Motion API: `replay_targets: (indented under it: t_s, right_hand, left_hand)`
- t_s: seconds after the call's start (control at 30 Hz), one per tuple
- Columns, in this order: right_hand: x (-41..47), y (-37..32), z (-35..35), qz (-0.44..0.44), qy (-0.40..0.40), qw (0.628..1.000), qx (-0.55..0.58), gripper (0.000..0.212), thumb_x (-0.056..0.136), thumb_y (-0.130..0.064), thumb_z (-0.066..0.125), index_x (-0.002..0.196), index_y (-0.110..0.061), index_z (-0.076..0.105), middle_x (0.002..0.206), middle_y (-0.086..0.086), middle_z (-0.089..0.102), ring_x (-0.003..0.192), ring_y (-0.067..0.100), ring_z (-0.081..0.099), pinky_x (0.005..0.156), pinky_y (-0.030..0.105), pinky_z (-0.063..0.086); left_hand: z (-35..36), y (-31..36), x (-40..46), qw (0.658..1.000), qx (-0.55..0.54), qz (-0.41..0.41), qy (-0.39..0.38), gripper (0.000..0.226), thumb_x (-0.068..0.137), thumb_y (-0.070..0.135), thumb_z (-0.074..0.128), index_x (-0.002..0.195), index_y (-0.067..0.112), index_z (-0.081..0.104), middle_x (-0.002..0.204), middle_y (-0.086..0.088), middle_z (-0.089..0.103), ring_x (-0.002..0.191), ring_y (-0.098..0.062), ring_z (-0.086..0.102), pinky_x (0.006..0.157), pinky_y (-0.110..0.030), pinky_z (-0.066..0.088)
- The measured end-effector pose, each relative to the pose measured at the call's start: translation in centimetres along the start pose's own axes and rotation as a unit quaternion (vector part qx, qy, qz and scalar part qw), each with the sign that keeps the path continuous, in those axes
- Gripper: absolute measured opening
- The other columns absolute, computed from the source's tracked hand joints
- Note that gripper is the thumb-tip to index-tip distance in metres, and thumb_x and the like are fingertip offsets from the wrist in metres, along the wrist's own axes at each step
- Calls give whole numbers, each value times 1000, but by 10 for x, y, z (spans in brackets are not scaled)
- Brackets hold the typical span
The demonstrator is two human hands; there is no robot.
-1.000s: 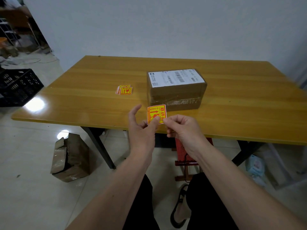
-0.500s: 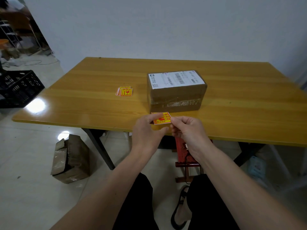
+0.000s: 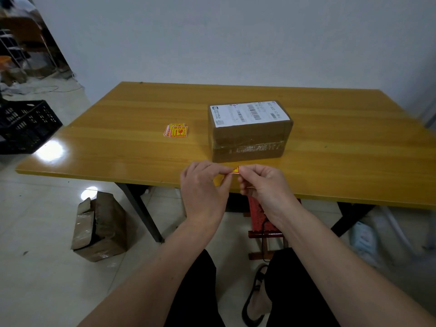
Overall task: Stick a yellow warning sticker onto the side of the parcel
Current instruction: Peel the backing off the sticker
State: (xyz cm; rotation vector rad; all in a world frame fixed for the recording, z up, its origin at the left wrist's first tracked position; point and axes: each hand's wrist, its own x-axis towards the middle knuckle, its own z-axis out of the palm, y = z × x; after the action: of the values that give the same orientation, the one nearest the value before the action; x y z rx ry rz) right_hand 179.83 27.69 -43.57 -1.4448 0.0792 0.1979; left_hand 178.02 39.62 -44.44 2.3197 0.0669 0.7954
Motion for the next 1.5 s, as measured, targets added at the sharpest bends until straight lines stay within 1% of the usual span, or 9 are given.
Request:
replay_targets:
  t_s: [0.17, 0.3, 0.53, 0.67, 0.77, 0.83, 1.07, 1.27, 1.5]
  right_hand:
    - [-3, -2, 2, -13, -14, 1000, -1, 19, 92, -16, 57, 79, -10, 70, 68, 2, 61, 62, 11, 54, 58, 24, 48]
    - [-7, -4, 6, -22, -2, 1000, -19, 23, 85, -28, 66, 76, -7, 70, 67, 3, 60, 62, 10, 56, 58, 23, 49]
    - [-6, -3, 5, -27, 13, 998, -54, 16, 85, -18, 67, 78, -5, 71, 67, 5, 62, 63, 11, 56, 57, 21, 50]
    - [-6, -2, 4, -23, 5, 999, -37, 14, 85, -15, 66, 74, -8, 70, 66, 5, 61, 63, 11, 56, 57, 23, 50]
    - [-6, -3, 4, -14, -1, 1000, -1, 15, 85, -14, 66, 72, -9, 69, 62, 3, 59, 59, 11, 55, 57, 24, 49]
    - [-5, -5, 2, -10, -7, 1000, 24, 15, 85, -12, 66, 71, -9, 68, 63, 3, 59, 59, 12, 54, 57, 25, 48]
    - [-3, -4, -2, -4, 6, 997, 72, 18, 86, -11, 64, 69, -10, 68, 64, 4, 60, 59, 13, 53, 54, 24, 47]
    - [-11, -4, 3, 16, -69, 997, 45, 16, 85, -21, 66, 77, -8, 69, 66, 2, 63, 61, 11, 57, 61, 25, 51]
    - [-11, -3, 3, 16, -47, 998, 44, 14, 85, -14, 67, 71, -10, 69, 62, 1, 62, 59, 11, 55, 58, 24, 50]
  left_hand:
    - [-1, -1, -1, 1000, -6, 1, 8, 9, 70, 18, 77, 73, 23, 71, 74, 4, 69, 77, -18, 61, 81, -39, 44]
    - [0, -1, -3, 1000, 13, 8, 12, 6, 71, 20, 75, 71, 23, 69, 74, 4, 68, 77, -19, 61, 83, -39, 43]
    - [-1, -1, -4, 1000, 8, 15, 9, 5, 70, 22, 72, 71, 25, 67, 77, 6, 69, 83, -18, 60, 87, -40, 42]
    - [-1, -2, -5, 1000, -18, 11, 1, 10, 71, 19, 74, 79, 24, 69, 82, 8, 72, 89, -14, 62, 104, -33, 30]
    - [1, -4, -5, 999, -37, 1, -8, 27, 72, 13, 74, 95, 24, 65, 90, 22, 65, 96, -8, 59, 108, -31, 27]
    - [1, -6, -6, 999, -51, -7, -5, 31, 71, 11, 75, 97, 24, 64, 92, 29, 56, 98, -7, 57, 106, -33, 31]
    - [2, -15, -8, 995, -77, 35, 57, 19, 68, 8, 78, 78, 22, 71, 79, 6, 71, 84, -6, 56, 101, -40, 36]
    - [2, -15, -6, 994, -62, 46, 80, 18, 67, 6, 77, 75, 21, 70, 76, 2, 68, 81, -7, 53, 87, -51, 46]
    - [1, -14, -8, 993, -79, 65, 56, 22, 69, 5, 72, 86, 19, 70, 78, 5, 65, 78, -13, 57, 76, -40, 49]
